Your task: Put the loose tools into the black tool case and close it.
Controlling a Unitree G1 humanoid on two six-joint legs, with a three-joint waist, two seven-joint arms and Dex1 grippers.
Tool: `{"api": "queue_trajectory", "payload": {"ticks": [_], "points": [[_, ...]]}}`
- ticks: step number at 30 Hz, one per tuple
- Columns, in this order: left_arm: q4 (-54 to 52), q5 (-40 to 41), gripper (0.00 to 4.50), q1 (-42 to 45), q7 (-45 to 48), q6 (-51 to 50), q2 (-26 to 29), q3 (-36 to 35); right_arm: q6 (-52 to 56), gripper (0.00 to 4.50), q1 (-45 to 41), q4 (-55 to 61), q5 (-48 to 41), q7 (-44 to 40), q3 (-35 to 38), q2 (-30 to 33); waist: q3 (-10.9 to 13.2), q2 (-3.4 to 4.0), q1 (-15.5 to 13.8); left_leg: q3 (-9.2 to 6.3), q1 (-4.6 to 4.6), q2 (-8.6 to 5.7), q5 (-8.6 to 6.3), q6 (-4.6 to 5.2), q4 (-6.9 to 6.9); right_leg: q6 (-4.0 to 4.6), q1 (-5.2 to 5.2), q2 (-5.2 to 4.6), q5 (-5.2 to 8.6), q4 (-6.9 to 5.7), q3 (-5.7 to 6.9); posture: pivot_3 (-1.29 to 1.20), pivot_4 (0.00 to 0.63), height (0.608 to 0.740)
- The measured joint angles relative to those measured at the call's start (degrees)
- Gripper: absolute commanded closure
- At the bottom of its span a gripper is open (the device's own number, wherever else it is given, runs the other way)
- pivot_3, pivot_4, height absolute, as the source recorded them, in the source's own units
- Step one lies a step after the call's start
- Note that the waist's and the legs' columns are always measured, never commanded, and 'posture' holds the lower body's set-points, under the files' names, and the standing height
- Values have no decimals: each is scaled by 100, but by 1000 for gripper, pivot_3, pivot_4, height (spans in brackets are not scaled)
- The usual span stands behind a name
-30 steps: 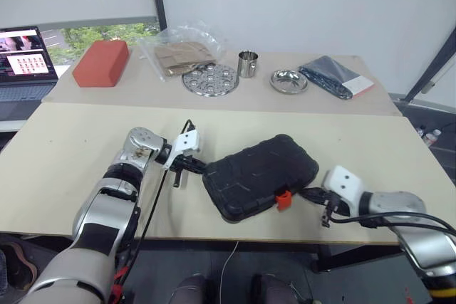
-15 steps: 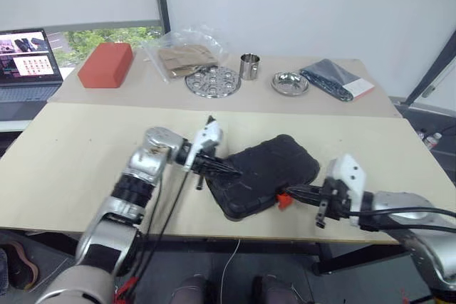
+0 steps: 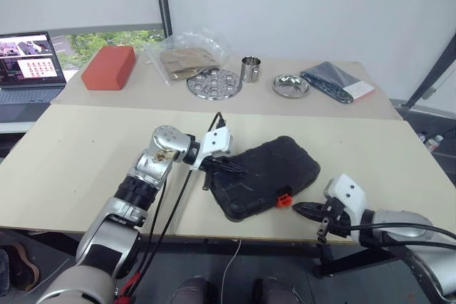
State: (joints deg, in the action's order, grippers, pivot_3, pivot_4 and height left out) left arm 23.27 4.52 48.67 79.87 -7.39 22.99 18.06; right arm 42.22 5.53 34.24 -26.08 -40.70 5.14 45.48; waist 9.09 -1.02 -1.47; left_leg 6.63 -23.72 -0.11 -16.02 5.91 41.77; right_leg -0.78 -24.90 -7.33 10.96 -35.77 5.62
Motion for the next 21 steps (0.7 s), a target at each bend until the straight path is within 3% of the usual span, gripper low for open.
{"api": "queue_trajectory", "payload": {"ticks": [8,14,21], "points": [[191,-63,4476,95,-51,398,-76,113,-87,4500,-296,-586,388,362,-562,-481,-2,2,8,3,0,-2,-1,2,0,-2,0,2,1,2,2,0,150,734],[500,-484,4476,260,-213,1315,-200,379,-271,4500,-725,-904,724,487,-965,-834,-13,-1,53,-1,53,3,-45,-3,-8,-28,46,-7,17,12,1,0,150,734],[909,-927,4476,468,-535,2598,-213,628,235,4500,-890,-772,417,470,-747,-882,-19,7,76,-5,55,4,-42,-8,-9,1,50,-15,-2,13,-6,0,150,734]]}}
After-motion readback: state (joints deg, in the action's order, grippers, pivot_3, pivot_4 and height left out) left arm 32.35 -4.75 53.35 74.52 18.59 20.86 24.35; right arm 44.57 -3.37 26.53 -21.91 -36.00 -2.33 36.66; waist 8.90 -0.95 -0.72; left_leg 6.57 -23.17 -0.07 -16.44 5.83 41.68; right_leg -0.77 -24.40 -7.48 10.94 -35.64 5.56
